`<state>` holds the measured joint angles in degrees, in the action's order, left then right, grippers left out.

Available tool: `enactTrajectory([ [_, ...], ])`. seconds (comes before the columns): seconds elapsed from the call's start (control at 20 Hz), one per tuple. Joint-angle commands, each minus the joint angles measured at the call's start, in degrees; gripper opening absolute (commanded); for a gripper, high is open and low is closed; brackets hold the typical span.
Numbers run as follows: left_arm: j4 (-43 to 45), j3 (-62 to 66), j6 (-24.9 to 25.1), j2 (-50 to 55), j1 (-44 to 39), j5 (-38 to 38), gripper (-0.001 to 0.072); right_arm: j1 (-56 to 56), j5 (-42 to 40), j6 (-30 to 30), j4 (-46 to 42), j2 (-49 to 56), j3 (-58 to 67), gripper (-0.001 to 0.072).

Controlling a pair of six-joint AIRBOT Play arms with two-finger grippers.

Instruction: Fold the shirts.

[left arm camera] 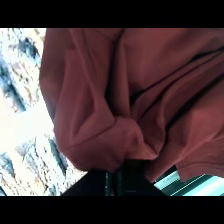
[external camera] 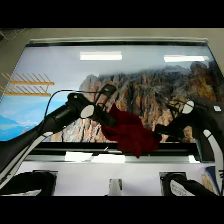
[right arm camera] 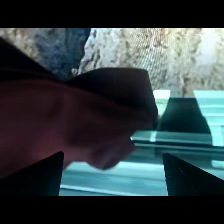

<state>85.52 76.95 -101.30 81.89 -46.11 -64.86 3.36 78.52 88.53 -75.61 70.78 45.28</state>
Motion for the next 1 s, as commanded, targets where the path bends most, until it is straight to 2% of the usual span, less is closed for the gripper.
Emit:
enactTrajectory([
  [0.0, -0.6, 0.0, 0.1, 0.3, 0.0, -0.8, 0.0035, 0.0, -9.2, 1.5, 4.8, 0.0, -5.8, 0.0663],
  [0.15, -0.7, 0.0, 0.1, 0.3, 0.0, -0.8, 0.0035, 0.0, -13.8, 1.5, 11.9, 0.1, -6.1, 0.0659],
  [0.2, -0.7, 0.0, 0.1, 0.3, 0.0, -0.8, 0.0034, 0.0, -14.8, 1.5, 13.4, 0.0, -6.1, 0.0606],
  [0.25, -0.7, 0.0, 0.1, 0.3, 0.0, -0.6, 0.0034, 0.0, -15.5, 1.5, 14.3, 0.1, -6.1, 0.0508],
  [0.3, -1.2, 0.1, 0.0, 0.3, 0.0, 0.1, 0.0035, 0.0, -15.7, 1.6, 14.6, 0.1, -6.1, 0.0478],
  [0.35, -2.5, 0.1, 0.0, 0.3, 0.0, 1.5, 0.0034, 0.0, -15.7, 1.9, 14.7, 0.0, -6.1, 0.0414],
  [0.4, -3.6, 0.1, 0.1, 0.2, 0.0, 2.3, 0.0034, 0.0, -15.4, 1.9, 14.7, 0.0, -6.0, 0.0051],
  [0.5, -3.4, 0.9, 0.3, -0.1, 0.1, 0.5, 0.0034, 0.0, -13.6, -1.5, 15.1, -1.1, -4.7, 0.0031],
  [0.6, 1.2, 4.0, 1.7, -1.0, 0.3, -3.5, 0.0034, 0.0, -10.6, -7.1, 14.1, -4.5, 0.1, 0.0031],
  [0.65, 4.1, 6.3, 1.8, -1.7, 0.7, -5.4, 0.0034, 0.0, -9.9, -8.0, 13.4, -6.7, 3.5, 0.0029],
  [0.75, 9.4, 13.2, 1.8, -4.0, 2.1, -10.0, 0.0034, 0.0, -10.6, -8.2, 12.5, -12.3, 12.8, 0.0029],
  [0.85, 11.0, 23.6, 1.8, -7.8, 3.7, -14.6, 0.0034, 0.0, -12.9, -8.2, 12.6, -18.6, 24.3, 0.0029],
  [0.95, 10.9, 33.6, 1.8, -12.8, 3.6, -14.8, 0.0034, 0.0, -15.4, -8.2, 12.6, -24.9, 36.1, 0.0029],
])
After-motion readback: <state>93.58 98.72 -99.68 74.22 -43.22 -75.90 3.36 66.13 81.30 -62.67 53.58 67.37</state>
